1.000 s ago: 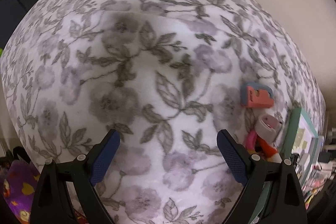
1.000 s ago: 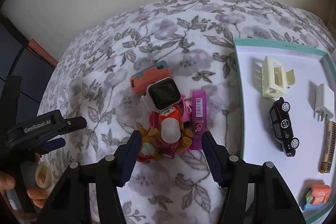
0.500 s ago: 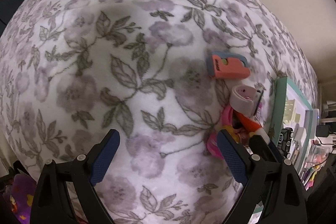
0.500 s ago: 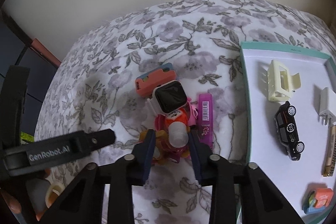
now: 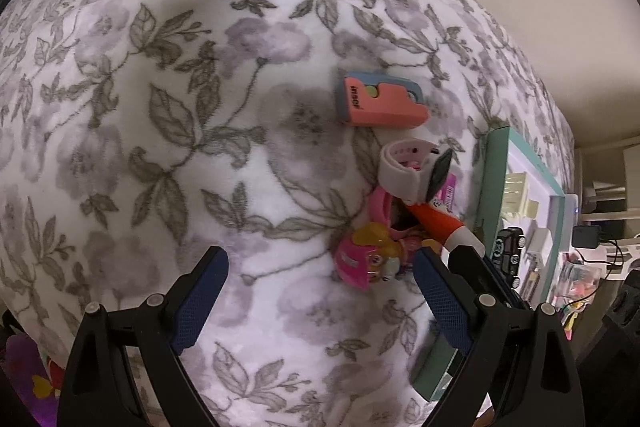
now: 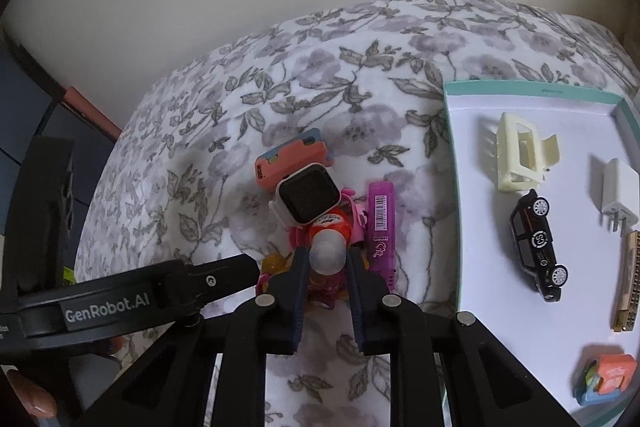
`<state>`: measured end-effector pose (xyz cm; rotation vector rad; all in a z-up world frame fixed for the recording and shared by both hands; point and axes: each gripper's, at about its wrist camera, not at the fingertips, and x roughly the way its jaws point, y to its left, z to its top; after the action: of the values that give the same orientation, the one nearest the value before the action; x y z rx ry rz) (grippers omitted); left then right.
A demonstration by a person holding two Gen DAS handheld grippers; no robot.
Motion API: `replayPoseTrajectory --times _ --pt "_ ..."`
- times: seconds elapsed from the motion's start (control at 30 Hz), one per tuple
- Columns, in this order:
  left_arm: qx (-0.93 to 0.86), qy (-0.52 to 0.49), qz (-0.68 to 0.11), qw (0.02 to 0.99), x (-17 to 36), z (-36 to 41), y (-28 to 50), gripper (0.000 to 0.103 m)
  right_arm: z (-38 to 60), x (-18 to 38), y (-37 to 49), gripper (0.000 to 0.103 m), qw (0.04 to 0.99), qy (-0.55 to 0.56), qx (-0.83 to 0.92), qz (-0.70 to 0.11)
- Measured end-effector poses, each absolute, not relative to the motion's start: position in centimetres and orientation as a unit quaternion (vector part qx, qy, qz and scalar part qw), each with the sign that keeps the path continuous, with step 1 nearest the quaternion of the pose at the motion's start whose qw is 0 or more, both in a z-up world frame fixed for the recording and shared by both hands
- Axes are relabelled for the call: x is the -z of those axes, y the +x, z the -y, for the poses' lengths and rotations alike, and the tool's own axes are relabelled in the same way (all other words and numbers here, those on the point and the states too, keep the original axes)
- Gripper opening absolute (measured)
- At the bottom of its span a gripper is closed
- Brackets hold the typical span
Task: Organize rigid objects
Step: 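Grasp the pink-yellow toy dog with left tool while right tool grasps the red marker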
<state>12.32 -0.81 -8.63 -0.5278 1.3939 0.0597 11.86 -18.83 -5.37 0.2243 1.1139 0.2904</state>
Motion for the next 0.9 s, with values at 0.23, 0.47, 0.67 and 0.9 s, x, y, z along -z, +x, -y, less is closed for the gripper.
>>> replayPoseTrajectory --times 0.23,0.47,0.67,0.9 --pt "-0.023 -0.233 -0.636 0.736 8.5 1.4 12.4 0.094 21.0 4.5 11.6 0.02 0.835 0.139 -0.129 -0.517" --pt "-0.002 -0.213 -0.636 0.742 8.5 3.7 12.6 0.094 23.7 3.8 11.5 0.02 0.836 0.167 -0.112 -0.511" --pt "0.007 -0.191 -0.633 0.75 8.7 5.4 13.2 0.094 25.1 3.9 11.5 0.02 0.831 0.188 -0.102 -0.514" --pt "0.006 -0.169 -0.631 0.757 9.6 6.8 14.1 0.083 25.8 4.0 11.5 0.02 0.83 0.196 -0.097 -0.513"
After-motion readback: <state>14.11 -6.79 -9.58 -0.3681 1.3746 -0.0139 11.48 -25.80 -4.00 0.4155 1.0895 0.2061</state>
